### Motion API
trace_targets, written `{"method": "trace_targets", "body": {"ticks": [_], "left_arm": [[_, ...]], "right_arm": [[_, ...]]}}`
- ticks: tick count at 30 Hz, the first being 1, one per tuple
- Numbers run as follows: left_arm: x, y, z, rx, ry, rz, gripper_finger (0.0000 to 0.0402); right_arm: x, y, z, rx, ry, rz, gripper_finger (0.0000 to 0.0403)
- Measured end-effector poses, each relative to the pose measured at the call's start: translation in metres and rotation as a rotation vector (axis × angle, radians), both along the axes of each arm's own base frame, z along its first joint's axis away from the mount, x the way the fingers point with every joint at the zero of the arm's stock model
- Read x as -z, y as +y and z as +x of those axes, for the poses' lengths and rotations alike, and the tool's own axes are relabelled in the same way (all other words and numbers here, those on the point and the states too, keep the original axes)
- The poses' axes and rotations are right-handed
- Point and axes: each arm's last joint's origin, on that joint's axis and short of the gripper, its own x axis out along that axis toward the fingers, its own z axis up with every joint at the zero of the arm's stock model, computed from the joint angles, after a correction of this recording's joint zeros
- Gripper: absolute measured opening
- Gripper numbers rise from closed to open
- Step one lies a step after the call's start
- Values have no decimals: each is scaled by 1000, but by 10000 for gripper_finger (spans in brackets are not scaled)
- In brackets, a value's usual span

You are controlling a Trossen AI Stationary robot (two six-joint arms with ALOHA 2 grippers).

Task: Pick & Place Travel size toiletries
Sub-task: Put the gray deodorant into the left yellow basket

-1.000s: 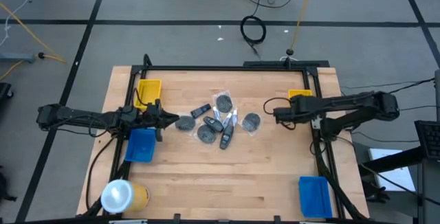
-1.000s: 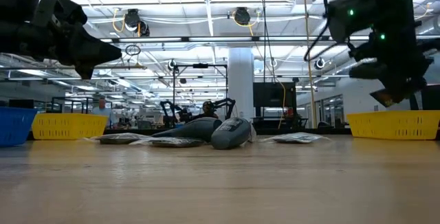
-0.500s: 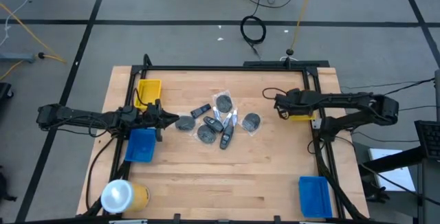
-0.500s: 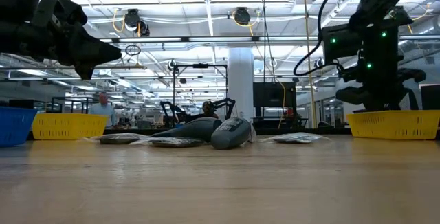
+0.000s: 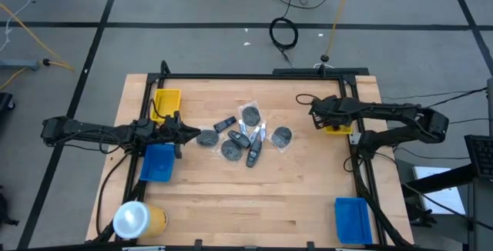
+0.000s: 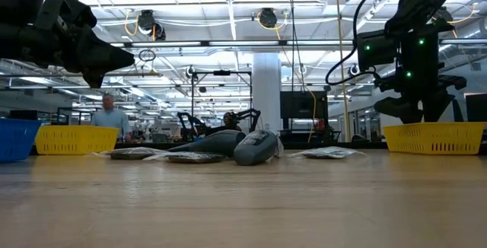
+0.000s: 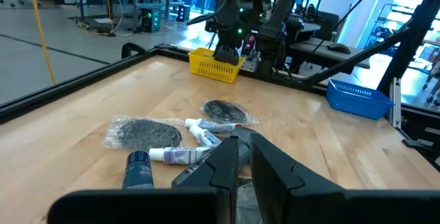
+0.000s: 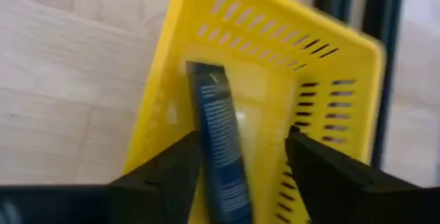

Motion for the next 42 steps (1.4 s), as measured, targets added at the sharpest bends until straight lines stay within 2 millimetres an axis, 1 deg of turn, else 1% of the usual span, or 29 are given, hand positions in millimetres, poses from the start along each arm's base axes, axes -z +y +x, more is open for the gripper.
{"method": "trace_targets", "body": {"ticks": [3, 6, 10, 14, 17, 19, 21, 24, 26, 28, 30, 34, 37, 39, 42], "left_arm": [[0, 0, 0, 0, -3, 0, 37], [0, 0, 0, 1, 1, 23, 37], [0, 0, 0, 8, 3, 49, 37], [-3, -1, 0, 28, -26, 59, 37], [-9, -2, 1, 54, -94, 48, 37], [-13, -2, 2, 75, -135, 50, 37], [-14, -3, 4, 85, -137, 55, 37], [-19, -4, 11, 51, -104, 67, 37], [-24, -6, 18, 20, -72, 80, 37], [-33, -9, 29, -14, -27, 106, 37], [-41, -12, 41, -59, 62, 140, 37], [-61, -21, 73, -144, 286, 228, 37], [-73, -27, 98, -173, 440, 310, 37], [-76, -28, 112, -188, 535, 340, 38], [-79, -26, 136, -160, 599, 333, 52]], "right_arm": [[-14, 2, 2, -6, -37, -20, 237], [-28, 7, 13, -67, -129, -63, 237], [-43, 19, 38, -242, -314, -142, 223], [-53, 39, 74, -502, -560, -262, 209], [-52, 59, 98, -718, -707, -368, 203], [-47, 71, 110, -869, -799, -439, 201], [-37, 82, 117, -1033, -894, -473, 201], [-18, 95, 120, -1242, -1084, -445, 201], [-8, 100, 119, -1316, -1199, -411, 200], [3, 101, 118, -1338, -1243, -394, 201], [13, 101, 117, -1345, -1217, -395, 201], [27, 100, 115, -1337, -1087, -419, 201], [29, 101, 113, -1341, -1049, -438, 201], [31, 101, 112, -1347, -1040, -430, 204], [34, 101, 109, -1341, -1038, -411, 221]]}}
